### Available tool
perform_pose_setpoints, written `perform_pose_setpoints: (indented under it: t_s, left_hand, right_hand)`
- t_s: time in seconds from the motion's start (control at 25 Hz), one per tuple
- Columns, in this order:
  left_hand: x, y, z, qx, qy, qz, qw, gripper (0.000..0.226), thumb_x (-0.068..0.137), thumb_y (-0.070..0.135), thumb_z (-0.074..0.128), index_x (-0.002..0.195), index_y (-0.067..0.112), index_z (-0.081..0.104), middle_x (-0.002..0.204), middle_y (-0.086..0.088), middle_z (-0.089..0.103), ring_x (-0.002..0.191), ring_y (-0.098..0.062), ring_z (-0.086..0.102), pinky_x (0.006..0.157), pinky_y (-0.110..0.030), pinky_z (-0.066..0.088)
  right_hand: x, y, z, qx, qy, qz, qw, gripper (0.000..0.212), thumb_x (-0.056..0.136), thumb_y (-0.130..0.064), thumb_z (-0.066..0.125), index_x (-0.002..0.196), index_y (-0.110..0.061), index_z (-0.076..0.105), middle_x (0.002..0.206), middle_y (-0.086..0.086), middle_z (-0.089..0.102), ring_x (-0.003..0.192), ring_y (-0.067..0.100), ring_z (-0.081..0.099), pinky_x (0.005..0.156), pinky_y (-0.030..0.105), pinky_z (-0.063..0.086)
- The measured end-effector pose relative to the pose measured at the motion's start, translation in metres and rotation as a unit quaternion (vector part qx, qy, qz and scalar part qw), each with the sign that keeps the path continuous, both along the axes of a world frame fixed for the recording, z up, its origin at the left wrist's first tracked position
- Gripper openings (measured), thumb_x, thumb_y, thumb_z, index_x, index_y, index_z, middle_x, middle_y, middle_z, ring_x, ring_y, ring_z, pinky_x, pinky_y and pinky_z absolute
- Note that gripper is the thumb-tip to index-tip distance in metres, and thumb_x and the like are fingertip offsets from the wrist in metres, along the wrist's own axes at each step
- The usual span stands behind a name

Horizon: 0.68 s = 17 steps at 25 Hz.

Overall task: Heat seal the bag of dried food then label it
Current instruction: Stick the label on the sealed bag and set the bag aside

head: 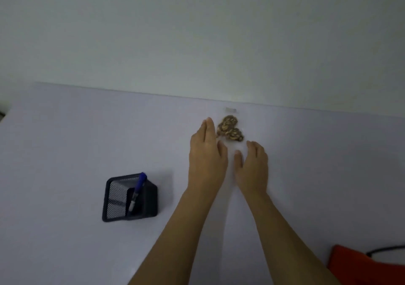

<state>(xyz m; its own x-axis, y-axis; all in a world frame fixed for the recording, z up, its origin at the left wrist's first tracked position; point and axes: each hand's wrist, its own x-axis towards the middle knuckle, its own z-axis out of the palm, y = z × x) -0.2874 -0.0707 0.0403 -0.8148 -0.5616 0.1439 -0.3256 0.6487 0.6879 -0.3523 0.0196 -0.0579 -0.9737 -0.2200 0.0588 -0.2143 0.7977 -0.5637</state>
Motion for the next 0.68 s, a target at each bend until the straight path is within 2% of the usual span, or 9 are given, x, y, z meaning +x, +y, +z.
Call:
perform_pose_setpoints:
  t_s: [0.12, 0.24, 0.32, 0.4, 0.48, 0.6, 0.68]
  left_hand:
    - [0.054, -0.007, 0.036, -0.071, 0.006, 0.081, 0.994, 0.070, 0.093, 0.027, 0.052, 0.146, 0.001, 0.014, 0.153, -0.018, 0.023, 0.141, -0.030, 0.023, 0.113, -0.032, 0.018]
    - [0.108, -0.042, 0.039, -0.057, -0.115, 0.191, 0.973, 0.103, 0.082, 0.063, 0.049, 0.147, 0.007, -0.007, 0.158, -0.011, -0.004, 0.146, -0.024, -0.003, 0.116, -0.034, 0.002]
    - [0.129, -0.058, 0.030, -0.034, -0.196, 0.236, 0.951, 0.116, 0.072, 0.074, 0.048, 0.147, 0.007, -0.009, 0.158, -0.013, -0.007, 0.146, -0.027, -0.006, 0.117, -0.043, 0.003]
    - [0.139, -0.062, 0.020, -0.005, -0.245, 0.249, 0.937, 0.118, 0.069, 0.075, 0.052, 0.148, 0.009, -0.007, 0.158, -0.014, -0.004, 0.145, -0.032, -0.001, 0.116, -0.050, 0.008]
    - [0.141, -0.059, 0.011, 0.035, -0.257, 0.249, 0.933, 0.113, 0.072, 0.064, 0.061, 0.148, 0.011, -0.003, 0.157, -0.014, 0.004, 0.143, -0.037, 0.011, 0.112, -0.052, 0.019]
    - [0.139, -0.059, 0.004, 0.077, -0.190, 0.269, 0.941, 0.099, 0.075, 0.039, 0.070, 0.147, 0.009, 0.010, 0.148, -0.016, 0.026, 0.130, -0.036, 0.033, 0.101, -0.044, 0.035]
    - [0.125, -0.061, 0.007, 0.069, -0.147, 0.265, 0.951, 0.097, 0.074, 0.034, 0.072, 0.147, 0.008, 0.014, 0.143, -0.015, 0.031, 0.126, -0.033, 0.037, 0.099, -0.040, 0.038]
  right_hand:
    - [0.019, 0.002, -0.011, 0.106, 0.016, 0.051, 0.993, 0.056, 0.094, -0.033, 0.039, 0.138, 0.003, 0.033, 0.148, 0.021, 0.032, 0.139, 0.035, 0.027, 0.110, 0.047, 0.027]
    - [0.025, -0.001, -0.012, 0.137, 0.015, 0.051, 0.989, 0.063, 0.091, -0.037, 0.028, 0.140, 0.004, 0.029, 0.150, 0.021, 0.029, 0.140, 0.035, 0.025, 0.111, 0.049, 0.025]
    - [0.025, -0.002, -0.014, 0.142, 0.012, 0.046, 0.989, 0.064, 0.091, -0.038, 0.026, 0.141, 0.003, 0.027, 0.151, 0.020, 0.027, 0.140, 0.034, 0.023, 0.112, 0.049, 0.023]
    - [0.024, -0.001, -0.015, 0.142, 0.015, 0.046, 0.989, 0.065, 0.090, -0.038, 0.026, 0.141, 0.002, 0.026, 0.151, 0.019, 0.027, 0.141, 0.033, 0.022, 0.113, 0.047, 0.021]
    - [0.024, -0.001, -0.015, 0.141, 0.014, 0.047, 0.989, 0.065, 0.090, -0.039, 0.026, 0.142, 0.001, 0.025, 0.152, 0.018, 0.026, 0.141, 0.032, 0.021, 0.114, 0.047, 0.020]
    - [0.024, -0.001, -0.015, 0.138, 0.014, 0.046, 0.989, 0.064, 0.090, -0.038, 0.027, 0.141, 0.001, 0.027, 0.151, 0.018, 0.027, 0.141, 0.032, 0.023, 0.113, 0.047, 0.022]
    - [0.025, -0.002, -0.014, 0.136, 0.014, 0.045, 0.990, 0.063, 0.090, -0.037, 0.029, 0.141, 0.001, 0.028, 0.151, 0.018, 0.029, 0.140, 0.032, 0.024, 0.113, 0.047, 0.024]
